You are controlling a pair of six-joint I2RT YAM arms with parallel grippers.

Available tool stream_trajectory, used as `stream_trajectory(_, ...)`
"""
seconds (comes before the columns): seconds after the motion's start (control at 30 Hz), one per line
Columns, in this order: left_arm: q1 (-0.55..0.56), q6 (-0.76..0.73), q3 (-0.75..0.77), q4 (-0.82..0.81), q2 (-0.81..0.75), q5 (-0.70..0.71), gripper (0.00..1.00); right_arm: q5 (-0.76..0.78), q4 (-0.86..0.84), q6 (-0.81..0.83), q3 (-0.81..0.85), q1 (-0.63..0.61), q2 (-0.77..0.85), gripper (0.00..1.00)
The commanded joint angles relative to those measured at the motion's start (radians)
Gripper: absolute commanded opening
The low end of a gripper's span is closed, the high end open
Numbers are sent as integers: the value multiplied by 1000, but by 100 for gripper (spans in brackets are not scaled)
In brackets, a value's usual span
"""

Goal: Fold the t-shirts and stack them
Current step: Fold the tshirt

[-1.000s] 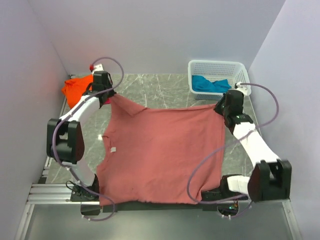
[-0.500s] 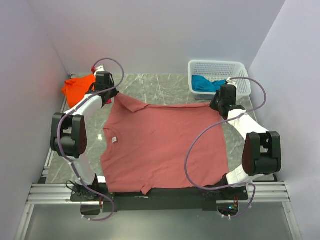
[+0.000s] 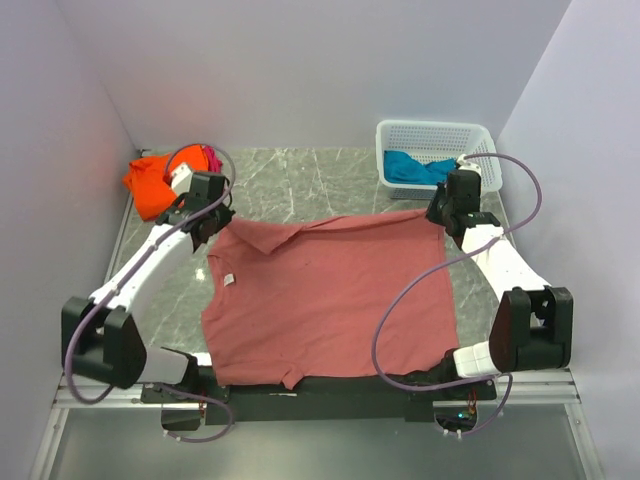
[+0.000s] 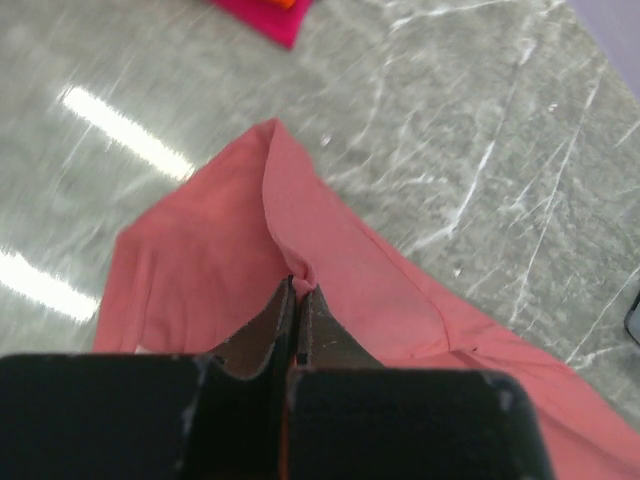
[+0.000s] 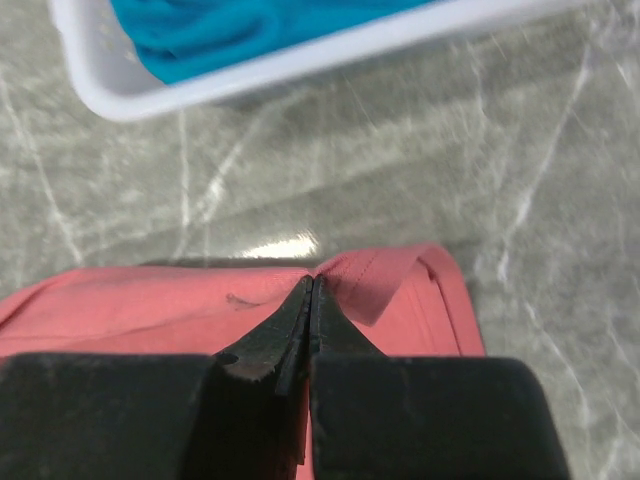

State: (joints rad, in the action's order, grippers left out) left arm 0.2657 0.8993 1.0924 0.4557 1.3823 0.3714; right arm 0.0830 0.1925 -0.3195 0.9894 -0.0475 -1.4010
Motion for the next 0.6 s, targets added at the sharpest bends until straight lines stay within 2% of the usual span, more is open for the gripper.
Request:
stream_trajectory(0.0, 47, 176, -23, 234, -90, 110, 1, 46, 70, 25, 31, 8, 51, 0)
stream_trajectory(0.13, 56, 243, -43, 371, -176, 121, 1, 41, 103, 34, 31, 8, 71, 0)
stream_trajectory(0.4, 105, 352, -127, 526, -328, 52, 1, 44, 142, 53, 58, 8, 50, 0)
stream_trajectory(0.47, 124, 383, -155, 541, -359, 49, 1, 44, 144, 57, 57, 8, 46, 0)
stream_trajectory(0.57, 144, 400, -234, 509, -426, -29, 1, 50, 153, 59, 54, 8, 39, 0)
